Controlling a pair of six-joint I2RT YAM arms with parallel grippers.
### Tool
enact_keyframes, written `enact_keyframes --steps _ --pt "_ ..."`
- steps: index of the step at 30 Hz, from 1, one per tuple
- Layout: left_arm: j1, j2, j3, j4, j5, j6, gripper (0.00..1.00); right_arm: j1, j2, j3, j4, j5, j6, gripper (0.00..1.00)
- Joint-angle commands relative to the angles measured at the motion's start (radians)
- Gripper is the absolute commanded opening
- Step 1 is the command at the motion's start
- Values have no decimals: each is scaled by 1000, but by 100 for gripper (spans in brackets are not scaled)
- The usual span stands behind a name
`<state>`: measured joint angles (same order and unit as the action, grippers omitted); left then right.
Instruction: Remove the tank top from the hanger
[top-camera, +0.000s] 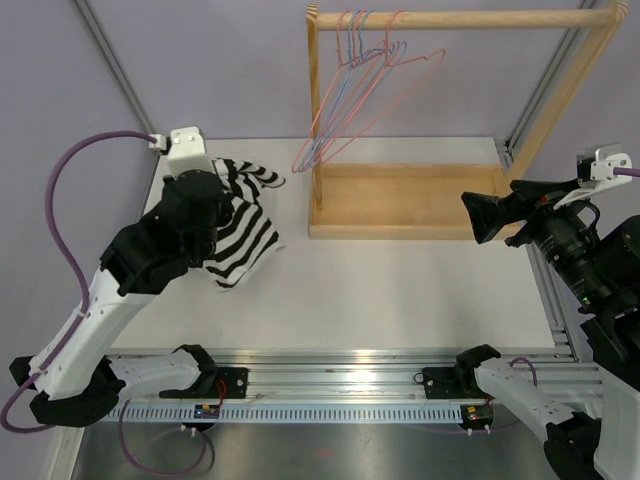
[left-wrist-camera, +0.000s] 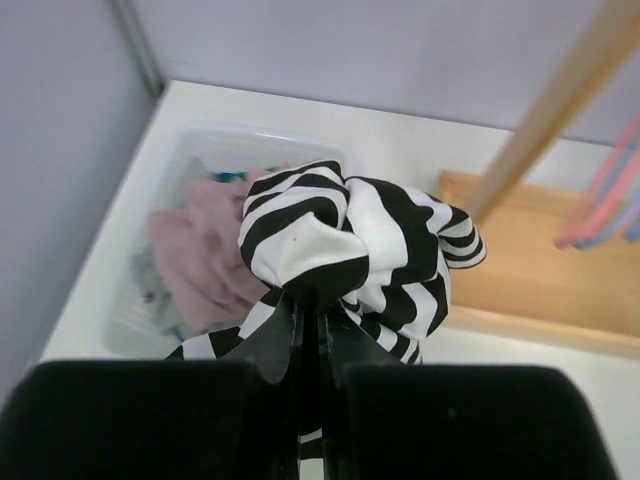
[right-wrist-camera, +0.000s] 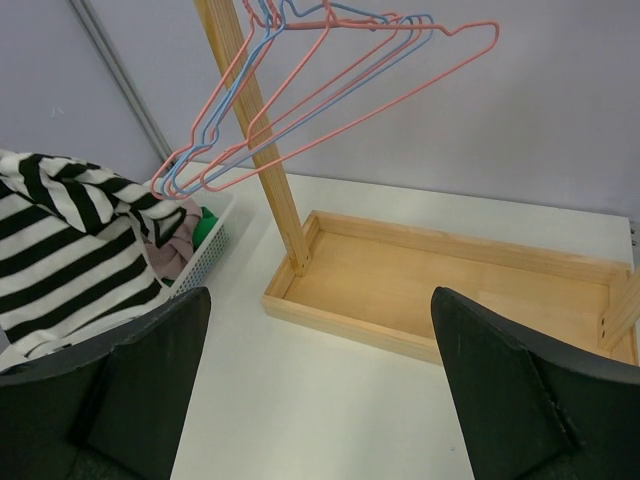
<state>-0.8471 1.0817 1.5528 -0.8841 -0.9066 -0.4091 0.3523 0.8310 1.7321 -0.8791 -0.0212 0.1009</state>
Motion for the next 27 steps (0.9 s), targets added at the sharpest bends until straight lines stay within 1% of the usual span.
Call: enact_keyframes --steps 1,2,3,4,6,7,9,10,11,12,13,16,17,20,21,23,24,25,26,27 --pt "113 -2 100 0 -16 145 0 -1 2 29 49 -19 -9 99" --pt "188 12 118 4 4 167 0 -1 3 35 51 -20 -7 100" --pt "228 41 140 -1 26 193 0 -1 5 37 52 -26 -7 99" --pt "309 61 179 -7 87 200 0 -3 5 38 52 -31 -6 100" --pt "385 116 207 -7 190 231 0 -3 3 41 61 -45 -4 100" --pt "449 133 216 -6 211 234 0 -3 5 41 65 -49 -4 99" --pt "520 170 231 17 285 260 0 -3 5 38 74 -57 -4 100" --pt "583 211 237 23 367 263 0 -1 6 35 75 -63 -4 100" --pt "611 239 257 24 415 266 0 -3 7 29 77 -68 -6 100" --pt "634 263 268 27 504 279 0 -3 10 26 81 -78 -4 99" --pt "676 288 276 33 530 286 0 -3 10 21 86 -85 -3 99" --pt "738 404 320 28 604 315 0 -1 7 0 98 -112 5 99" --pt "755 465 328 30 617 313 0 -3 5 -14 103 -120 9 99" --pt "824 581 343 17 713 268 0 -3 -6 -57 132 -170 28 100" --pt "835 657 328 26 791 239 0 -3 -15 -71 138 -180 33 99" --pt "846 728 288 75 854 211 0 -3 -35 -120 160 -209 48 99" --pt "846 774 250 106 897 205 0 -3 -44 -138 169 -223 52 100" --pt "847 796 165 141 929 204 0 -3 -52 -157 176 -239 56 100" --pt "846 811 121 202 940 199 0 -3 -72 -192 186 -271 57 100" --pt "847 849 104 211 937 188 0 -3 -79 -207 189 -287 60 99"
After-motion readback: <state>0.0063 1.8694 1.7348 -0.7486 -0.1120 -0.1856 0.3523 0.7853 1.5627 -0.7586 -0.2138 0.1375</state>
